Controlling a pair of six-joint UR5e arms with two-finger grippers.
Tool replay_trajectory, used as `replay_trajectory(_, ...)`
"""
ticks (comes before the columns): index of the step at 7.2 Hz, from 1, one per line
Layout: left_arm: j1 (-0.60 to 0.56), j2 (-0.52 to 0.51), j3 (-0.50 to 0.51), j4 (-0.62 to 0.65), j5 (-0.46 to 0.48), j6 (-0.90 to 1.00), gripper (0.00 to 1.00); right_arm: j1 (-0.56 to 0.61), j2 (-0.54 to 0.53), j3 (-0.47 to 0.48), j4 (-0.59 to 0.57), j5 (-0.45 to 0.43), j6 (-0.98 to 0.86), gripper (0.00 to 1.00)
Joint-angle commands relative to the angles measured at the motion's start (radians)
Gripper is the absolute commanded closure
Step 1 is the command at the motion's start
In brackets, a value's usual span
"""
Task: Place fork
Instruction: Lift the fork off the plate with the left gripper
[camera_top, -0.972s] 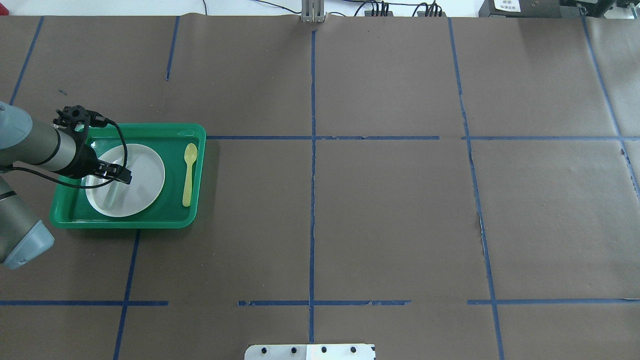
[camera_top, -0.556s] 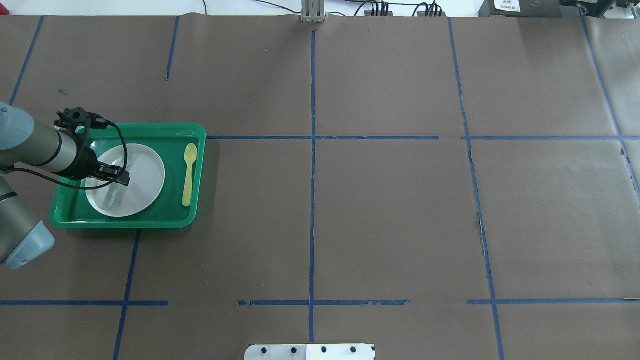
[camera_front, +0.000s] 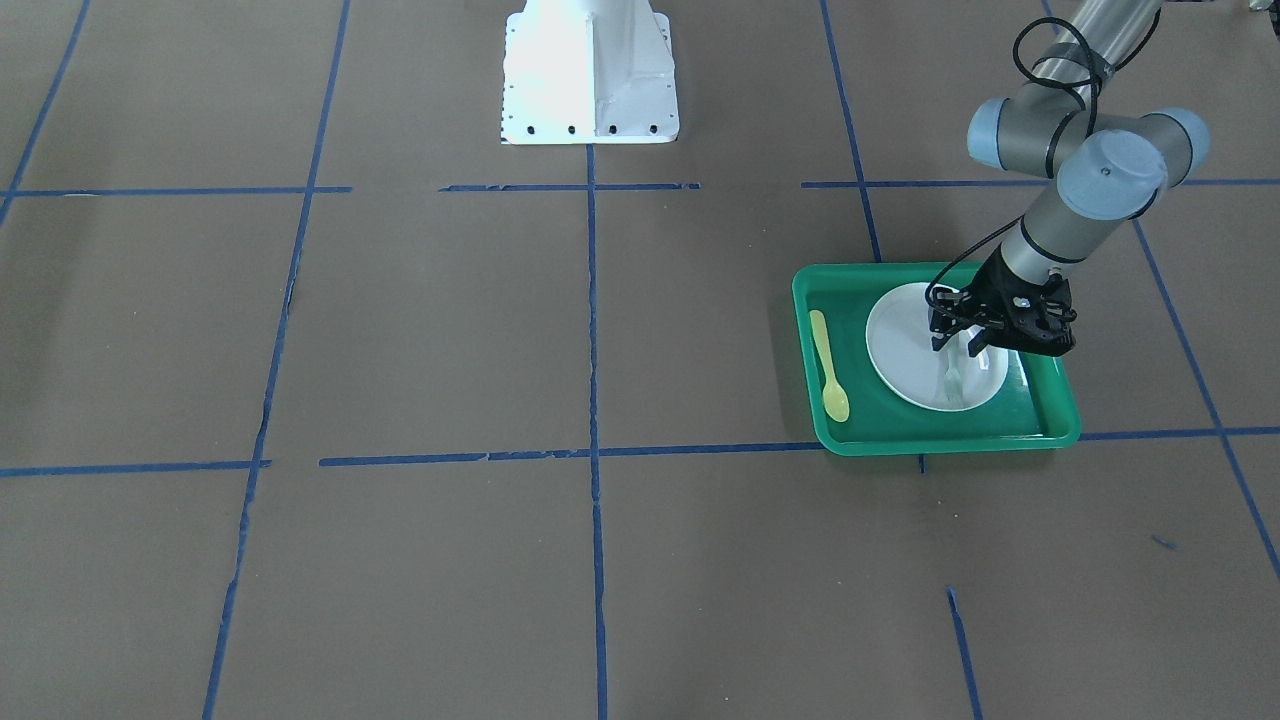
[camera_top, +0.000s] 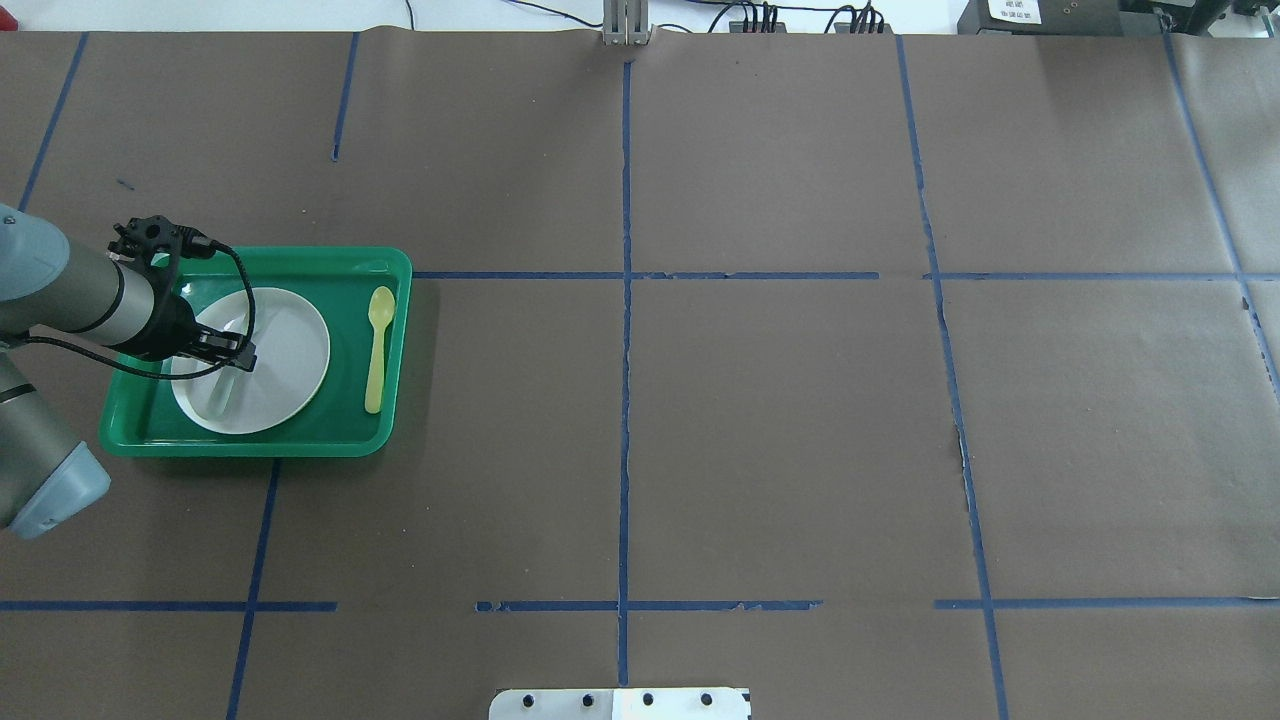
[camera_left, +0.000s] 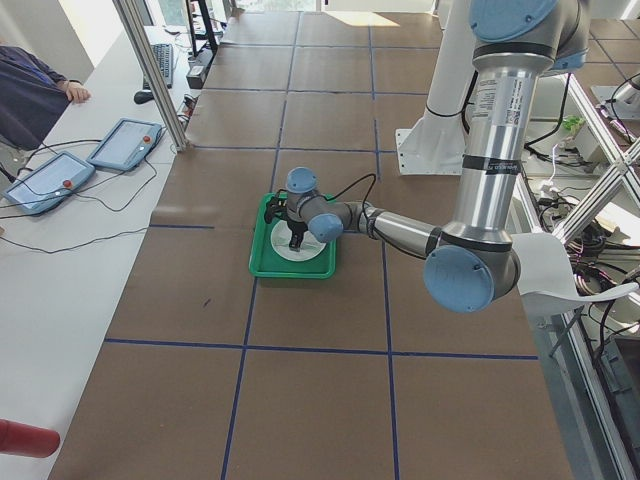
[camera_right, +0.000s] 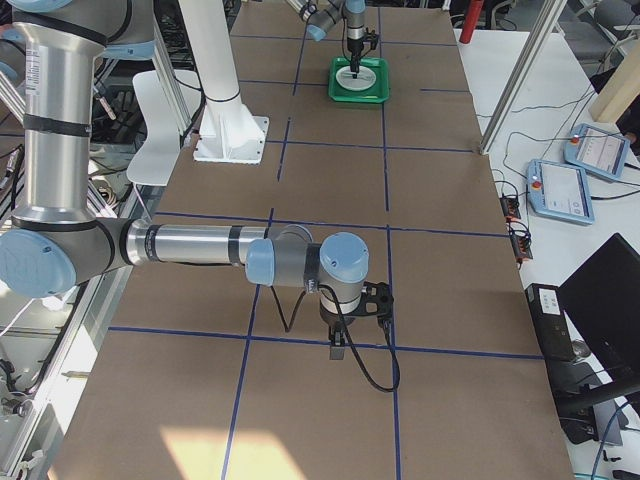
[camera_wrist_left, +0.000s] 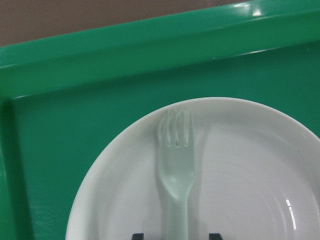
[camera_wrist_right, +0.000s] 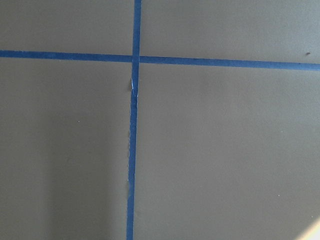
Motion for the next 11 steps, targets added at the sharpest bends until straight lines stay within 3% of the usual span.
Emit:
replay_trajectory(1, 0.000, 0.000, 0.002, 0.002, 0.000, -0.001, 0.49, 0.000, 0.000, 0.000, 0.000, 0.000, 0.000, 0.00)
replay_trajectory(3, 0.000, 0.000, 0.002, 0.007, 0.000, -0.001, 0.52, 0.000, 0.000, 0.001, 0.000, 0.000, 0.000, 0.00)
replay_trajectory(4, 0.000, 0.000, 0.007, 0.007, 0.000, -0.001, 0.61, 0.000, 0.000, 0.000, 0.000, 0.000, 0.000, 0.00)
replay_trajectory(5, 0.000, 0.000, 0.007, 0.011, 0.000, -0.003, 0.75, 0.000, 0.000, 0.000, 0.000, 0.000, 0.000, 0.00)
replay_trajectory(6, 0.000, 0.000, 0.004, 0.014, 0.000, -0.014, 1.00, 0.000, 0.000, 0.000, 0.000, 0.000, 0.000, 0.00)
replay_trajectory(8, -0.002, 0.000, -0.015, 0.017, -0.005, -0.018, 1.00, 0.000, 0.000, 0.000, 0.000, 0.000, 0.000, 0.00)
replay_trajectory(11, -0.046, -0.009, -0.013, 0.052, -0.122, -0.085, 1.00, 0.000, 0.000, 0.000, 0.000, 0.000, 0.000, 0.00)
